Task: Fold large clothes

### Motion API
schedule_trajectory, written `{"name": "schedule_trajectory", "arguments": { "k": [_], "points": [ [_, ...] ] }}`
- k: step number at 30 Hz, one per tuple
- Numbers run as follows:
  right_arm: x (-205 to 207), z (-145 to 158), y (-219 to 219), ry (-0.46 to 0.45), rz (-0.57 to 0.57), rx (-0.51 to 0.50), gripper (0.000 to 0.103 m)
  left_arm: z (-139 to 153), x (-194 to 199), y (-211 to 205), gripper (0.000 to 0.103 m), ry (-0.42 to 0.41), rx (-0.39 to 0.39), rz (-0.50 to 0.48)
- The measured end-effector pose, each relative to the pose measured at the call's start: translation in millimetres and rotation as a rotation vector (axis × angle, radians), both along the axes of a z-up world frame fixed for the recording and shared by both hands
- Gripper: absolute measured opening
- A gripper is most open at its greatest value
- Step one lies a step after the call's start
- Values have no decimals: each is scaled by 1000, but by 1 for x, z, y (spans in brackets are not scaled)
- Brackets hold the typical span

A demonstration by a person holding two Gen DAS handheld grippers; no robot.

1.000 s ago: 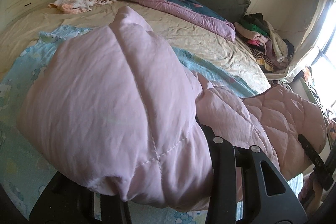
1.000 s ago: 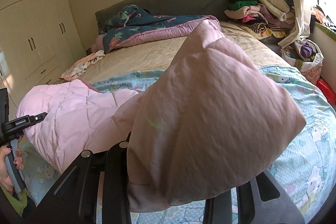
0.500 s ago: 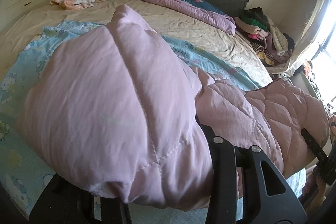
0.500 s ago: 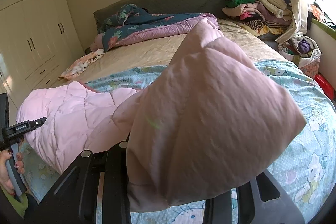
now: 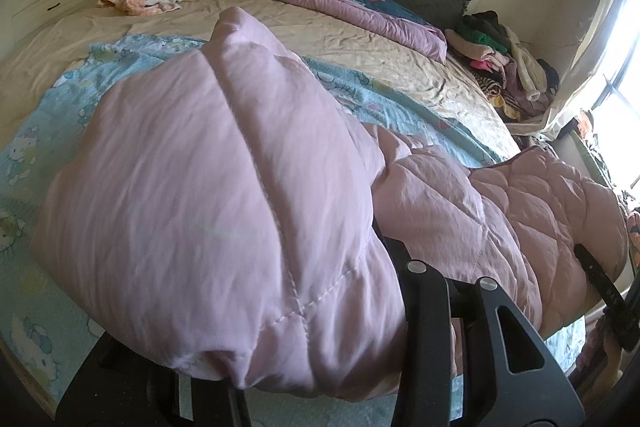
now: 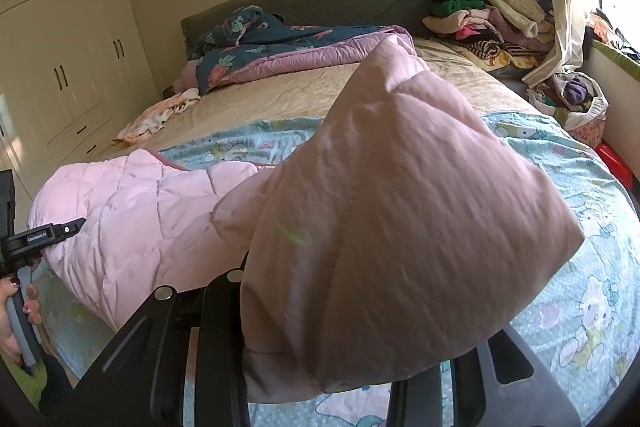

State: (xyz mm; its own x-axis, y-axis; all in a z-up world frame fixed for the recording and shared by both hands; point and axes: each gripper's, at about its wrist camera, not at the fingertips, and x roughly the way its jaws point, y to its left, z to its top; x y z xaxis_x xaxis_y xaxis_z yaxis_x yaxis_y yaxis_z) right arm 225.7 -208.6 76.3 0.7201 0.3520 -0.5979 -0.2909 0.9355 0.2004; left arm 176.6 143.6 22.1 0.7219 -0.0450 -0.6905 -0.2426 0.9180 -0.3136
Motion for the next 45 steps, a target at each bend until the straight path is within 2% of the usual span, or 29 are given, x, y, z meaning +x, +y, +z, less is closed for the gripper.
{"name": "schedule_trajectory", "arguments": {
  "k": [13,21,30,42,44,45],
  "points": [
    [-27,-19,-12,39,-33,39,32,-20,-31,4,36,15,-40,-3],
    [-33,-46,-18,118,-81,68,36,-40,-36,8,40,49,-56,1],
    [-18,-75,-26,249,-153,121,48,-55,-35,8,44,77,-53,6],
    [-16,-99,-28,311,-185,158,64,-61,-37,3,47,92,-45,23],
    [-18,-99,-31,318,-187,170,68,-60,-36,3,47,93,-45,25],
    [-19,-99,-33,323,-195,176,75,-59,-37,3,48,95,-48,26]
  ]
}}
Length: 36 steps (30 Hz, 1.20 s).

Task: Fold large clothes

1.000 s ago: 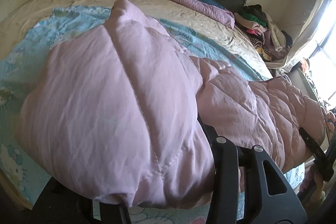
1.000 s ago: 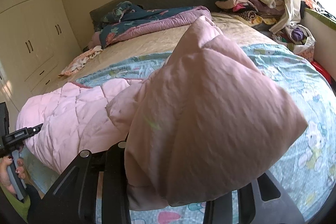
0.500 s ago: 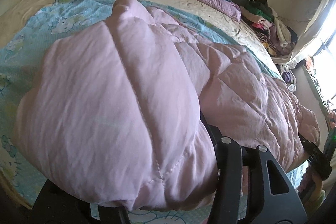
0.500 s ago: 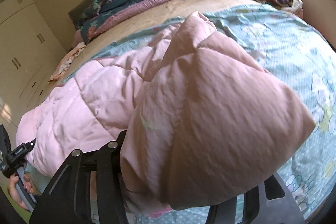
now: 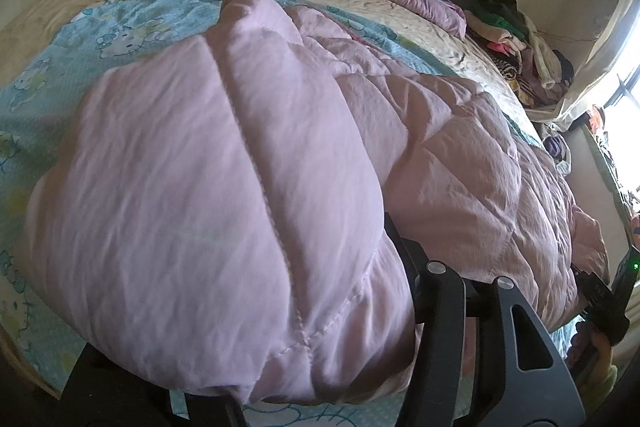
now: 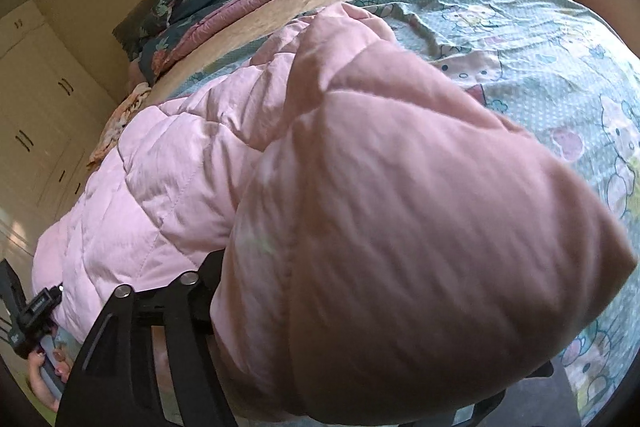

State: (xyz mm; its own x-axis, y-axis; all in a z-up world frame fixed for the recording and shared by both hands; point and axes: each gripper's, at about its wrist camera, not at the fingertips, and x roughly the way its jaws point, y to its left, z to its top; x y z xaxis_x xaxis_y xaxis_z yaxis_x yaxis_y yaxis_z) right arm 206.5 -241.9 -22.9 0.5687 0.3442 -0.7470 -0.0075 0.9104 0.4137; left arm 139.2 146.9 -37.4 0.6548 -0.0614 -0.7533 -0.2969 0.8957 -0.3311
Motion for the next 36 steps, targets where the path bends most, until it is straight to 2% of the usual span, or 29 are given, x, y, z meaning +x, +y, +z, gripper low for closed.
{"name": "schedule_trajectory", "arguments": {
  "k": [1,6,14,21,28,36],
  "points": [
    [-2,0,-1,4,-9,-5,83,0,0,1,48,1,-3,1],
    [-10,2,-8,7,-33,3,95,3,-4,3,53,9,-17,2],
    [-22,9,-10,-1,-36,6,96,9,-13,4,66,17,-25,14],
    [-31,14,-13,-16,-41,1,98,14,-22,4,92,20,-8,19],
    [-44,25,-16,-39,-50,-19,99,20,-35,6,94,23,12,33],
    [-68,49,-20,-105,-67,-59,99,40,-57,3,94,-25,47,51]
  ]
}}
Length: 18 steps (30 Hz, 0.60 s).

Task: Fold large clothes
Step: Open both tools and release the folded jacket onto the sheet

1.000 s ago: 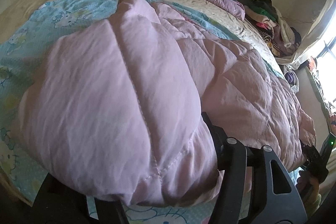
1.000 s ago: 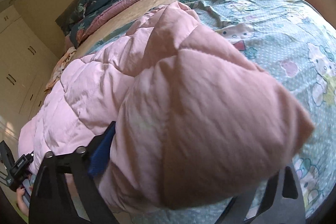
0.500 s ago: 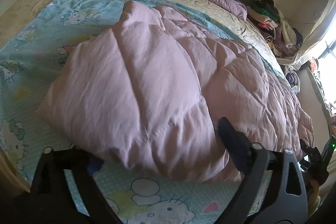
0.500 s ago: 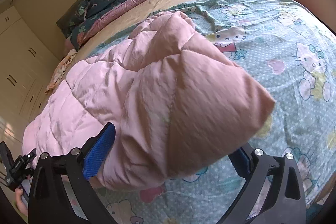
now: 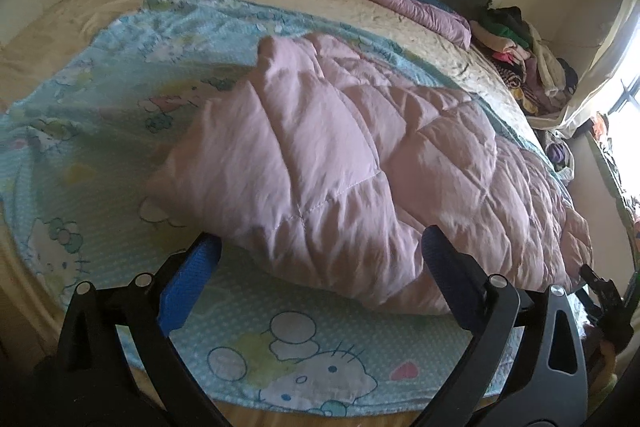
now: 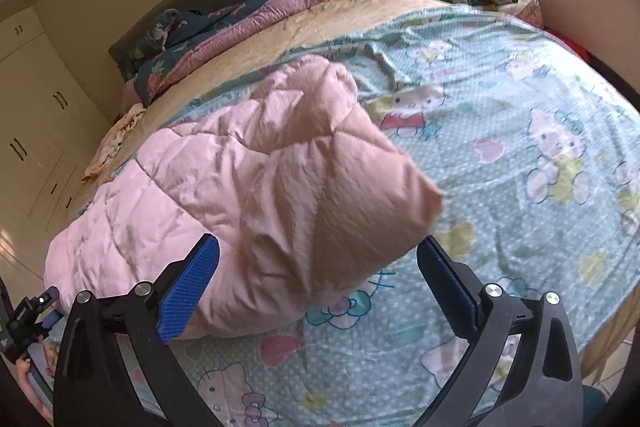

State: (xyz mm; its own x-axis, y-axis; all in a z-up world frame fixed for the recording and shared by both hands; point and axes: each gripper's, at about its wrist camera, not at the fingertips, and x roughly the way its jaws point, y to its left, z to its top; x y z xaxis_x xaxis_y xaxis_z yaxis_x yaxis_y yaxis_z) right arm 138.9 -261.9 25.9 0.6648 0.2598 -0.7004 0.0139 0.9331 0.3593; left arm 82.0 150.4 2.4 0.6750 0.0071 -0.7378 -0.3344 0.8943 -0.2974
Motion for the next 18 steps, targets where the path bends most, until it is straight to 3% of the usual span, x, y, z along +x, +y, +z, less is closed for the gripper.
{"name": "schedule_trajectory", "arguments": {
  "k": [7,18],
  "points": [
    [-30,36,6,-103,35,-39,99,34,-22,-8,94,-99,76,3],
    [-78,90,37,-251,130,-112,99,68,-46,-43,94,-199,118,-69]
  ]
}}
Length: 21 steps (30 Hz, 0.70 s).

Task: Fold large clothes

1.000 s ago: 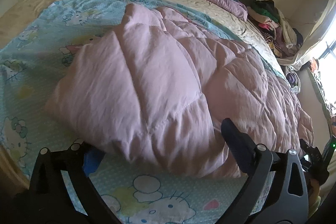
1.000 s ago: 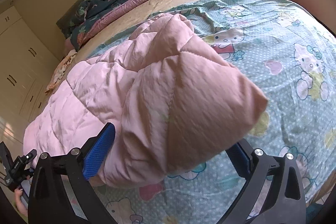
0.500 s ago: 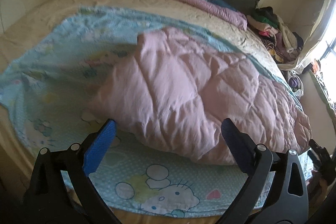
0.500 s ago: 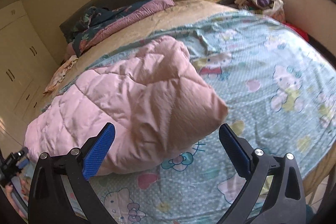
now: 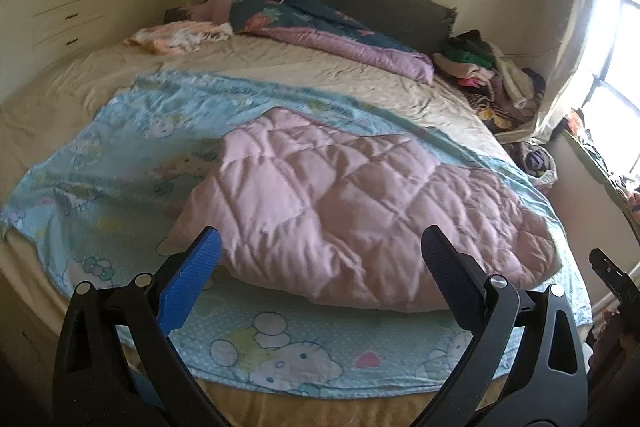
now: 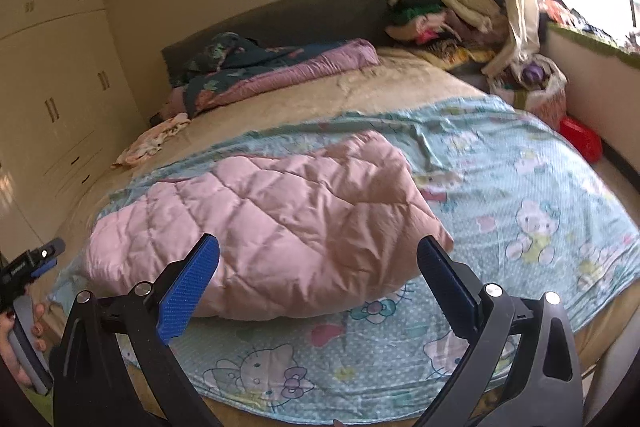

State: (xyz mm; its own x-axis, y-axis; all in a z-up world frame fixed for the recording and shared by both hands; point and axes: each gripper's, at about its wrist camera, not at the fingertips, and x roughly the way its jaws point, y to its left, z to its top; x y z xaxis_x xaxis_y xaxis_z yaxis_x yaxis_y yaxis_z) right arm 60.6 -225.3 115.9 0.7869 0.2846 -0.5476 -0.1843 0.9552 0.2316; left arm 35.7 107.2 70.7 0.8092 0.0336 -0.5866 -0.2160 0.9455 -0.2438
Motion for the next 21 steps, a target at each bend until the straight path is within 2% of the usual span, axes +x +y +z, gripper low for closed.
{"name": "schedule_trajectory", "arguments": {
  "k": [7,10,16,21],
  "points": [
    [-25,18,18,-74,40,-65,99,11,-13,-18,94,-47,15,-43],
    [-33,20,21,-86,53,-63,99,11,-17,-26,94,-63,6,-54],
    [-49,18,30,-107,67,-74,99,2,-21,-46,94,-68,16,-100],
    [-57,8,37,-117,75,-122,99,-13,-25,-62,94,-56,38,-141]
  ]
}}
